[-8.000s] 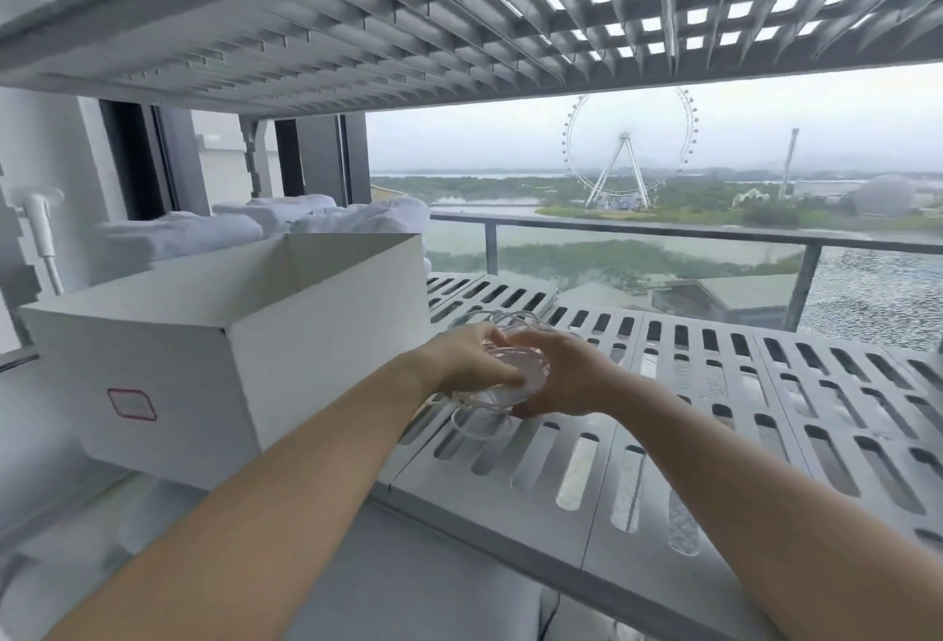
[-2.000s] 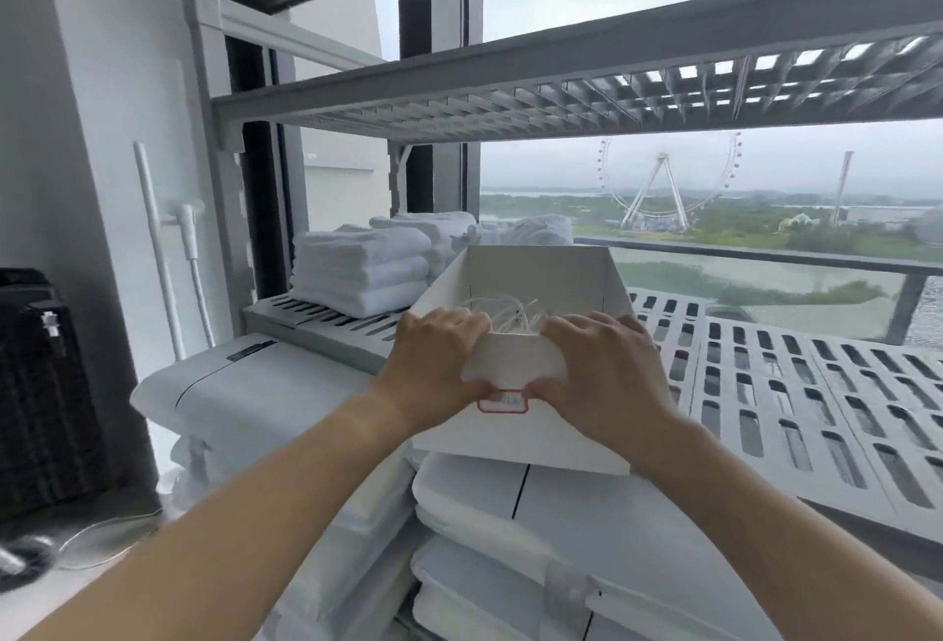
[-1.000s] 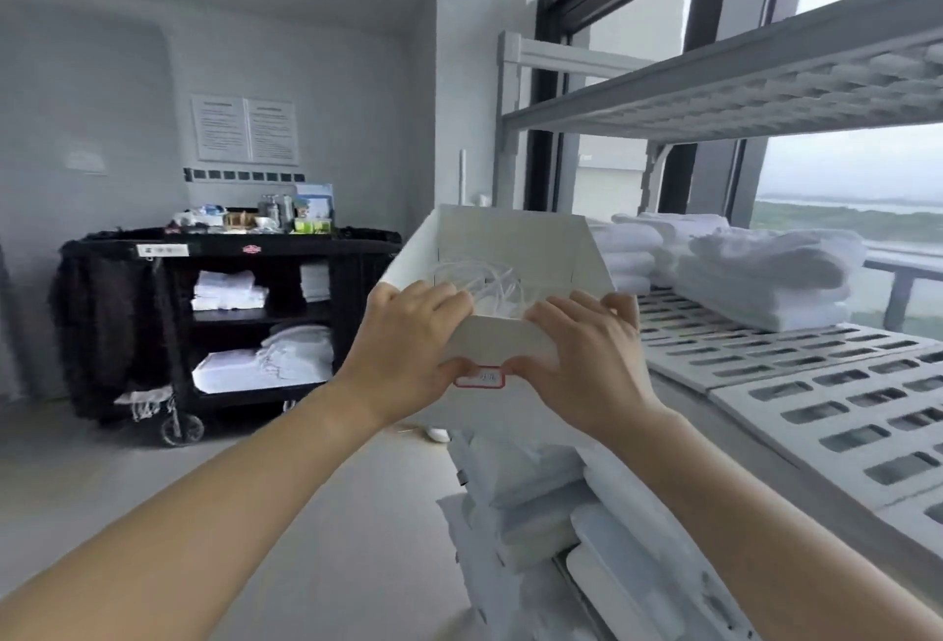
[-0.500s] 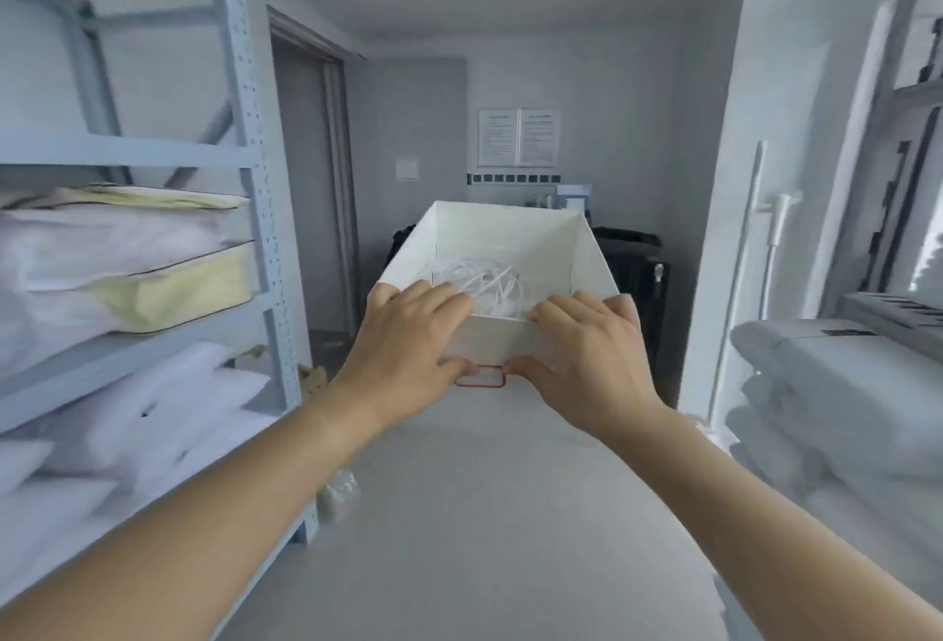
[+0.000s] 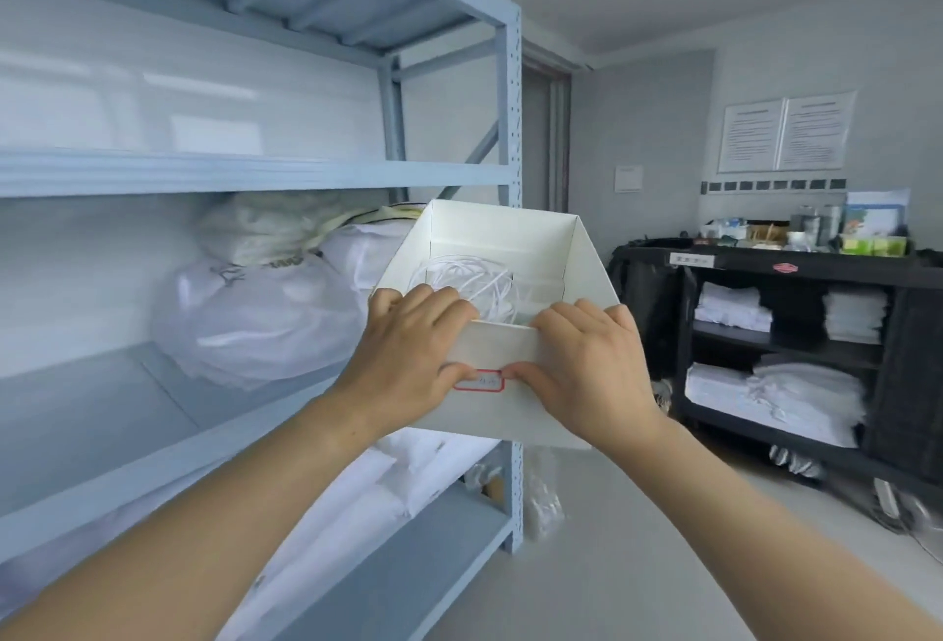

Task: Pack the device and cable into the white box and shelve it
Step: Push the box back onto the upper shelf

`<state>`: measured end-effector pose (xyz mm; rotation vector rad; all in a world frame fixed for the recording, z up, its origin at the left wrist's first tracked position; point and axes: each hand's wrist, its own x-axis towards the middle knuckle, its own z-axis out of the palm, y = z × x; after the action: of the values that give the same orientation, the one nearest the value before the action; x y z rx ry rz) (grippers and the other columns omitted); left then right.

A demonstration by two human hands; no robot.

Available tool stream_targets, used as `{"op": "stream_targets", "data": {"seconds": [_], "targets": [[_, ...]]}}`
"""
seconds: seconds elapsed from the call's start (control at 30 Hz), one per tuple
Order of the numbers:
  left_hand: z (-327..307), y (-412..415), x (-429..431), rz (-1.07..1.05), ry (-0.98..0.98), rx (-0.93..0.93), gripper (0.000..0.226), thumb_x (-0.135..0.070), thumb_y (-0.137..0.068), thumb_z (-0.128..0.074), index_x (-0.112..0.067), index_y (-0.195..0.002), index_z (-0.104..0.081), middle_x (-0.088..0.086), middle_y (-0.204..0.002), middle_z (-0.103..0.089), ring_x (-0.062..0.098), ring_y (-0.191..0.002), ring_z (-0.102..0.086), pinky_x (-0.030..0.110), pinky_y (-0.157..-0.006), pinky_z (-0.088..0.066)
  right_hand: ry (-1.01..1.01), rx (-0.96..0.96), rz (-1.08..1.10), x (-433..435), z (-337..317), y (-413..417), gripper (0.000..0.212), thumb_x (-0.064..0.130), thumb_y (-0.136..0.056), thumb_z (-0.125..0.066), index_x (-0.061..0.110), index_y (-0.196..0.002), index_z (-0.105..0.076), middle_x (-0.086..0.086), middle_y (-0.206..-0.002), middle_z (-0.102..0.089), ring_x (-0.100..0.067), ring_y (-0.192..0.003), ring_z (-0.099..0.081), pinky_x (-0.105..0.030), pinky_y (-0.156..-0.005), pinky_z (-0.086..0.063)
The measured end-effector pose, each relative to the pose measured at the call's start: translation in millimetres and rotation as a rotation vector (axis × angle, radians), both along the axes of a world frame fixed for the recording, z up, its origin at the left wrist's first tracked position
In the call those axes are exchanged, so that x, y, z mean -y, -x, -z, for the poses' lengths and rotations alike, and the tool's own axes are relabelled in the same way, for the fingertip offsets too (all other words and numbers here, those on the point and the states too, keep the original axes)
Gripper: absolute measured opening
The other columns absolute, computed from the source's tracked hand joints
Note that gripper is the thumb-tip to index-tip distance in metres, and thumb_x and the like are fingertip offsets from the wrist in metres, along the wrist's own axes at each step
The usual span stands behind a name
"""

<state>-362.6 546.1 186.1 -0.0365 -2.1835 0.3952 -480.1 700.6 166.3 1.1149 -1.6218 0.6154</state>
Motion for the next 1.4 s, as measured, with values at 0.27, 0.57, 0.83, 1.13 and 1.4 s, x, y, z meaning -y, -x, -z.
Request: {"op": "stream_targets", "data": {"seconds": [0.27,0.57,0.83,1.13,1.4], "targets": [[-38,0,87,-0.125,0.042,-0.074,0.049,-0.030,-0.058,-0.083,-0.015,-0.100,-0.061,-0.001,-0.088,-0.061,0.015,-0.084,-0.040,0.033,-0.070,-0.021,0.052,-0.056,-0.192,107,-38,27,0.041,0.042,-0.058,-0.083,0.011,-0.073,-0.060,0.000,-0.064,-0.060,-0.024,-0.057,-0.056,-0.032,-0.060,-0.022],[-90,27,148,-0.248,0.142,-0.136,0.053,-0.028,-0.057,-0.085,-0.017,-0.104,-0.064,0.000,-0.084,-0.061,0.024,-0.078,-0.059,0.036,-0.072,-0.026,0.112,-0.066,-0.323,192,-84,75,0.039,0.042,-0.062,-0.081,0.013,-0.077,-0.061,0.000,-0.069,-0.063,-0.025,-0.063,-0.057,-0.030,-0.062,-0.020],[-113,33,176,-0.279,0.196,-0.180,0.052,-0.028,-0.058,-0.084,-0.018,-0.105,-0.064,0.000,-0.084,-0.061,0.024,-0.078,-0.057,0.033,-0.071,-0.025,0.173,-0.096,-0.371,233,-106,89,0.036,0.042,-0.065,-0.080,0.014,-0.076,-0.059,0.001,-0.068,-0.061,-0.025,-0.063,-0.055,-0.028,-0.064,-0.018],[-139,-16,215,-0.309,0.241,-0.232,0.052,-0.029,-0.057,-0.085,-0.020,-0.104,-0.064,-0.001,-0.082,-0.060,0.024,-0.076,-0.056,0.032,-0.071,-0.025,0.225,-0.131,-0.419,280,-134,45,0.034,0.049,-0.068,-0.070,0.018,-0.077,-0.058,0.003,-0.068,-0.060,-0.024,-0.064,-0.054,-0.027,-0.064,-0.016],[-158,-89,246,-0.400,0.237,-0.242,0.055,-0.029,-0.056,-0.085,-0.020,-0.106,-0.063,-0.001,-0.083,-0.060,0.017,-0.081,-0.044,0.031,-0.071,-0.023,0.231,-0.145,-0.526,324,-157,-22,0.035,0.047,-0.065,-0.072,0.018,-0.078,-0.057,0.004,-0.070,-0.060,-0.022,-0.065,-0.053,-0.025,-0.065,-0.013]]}}
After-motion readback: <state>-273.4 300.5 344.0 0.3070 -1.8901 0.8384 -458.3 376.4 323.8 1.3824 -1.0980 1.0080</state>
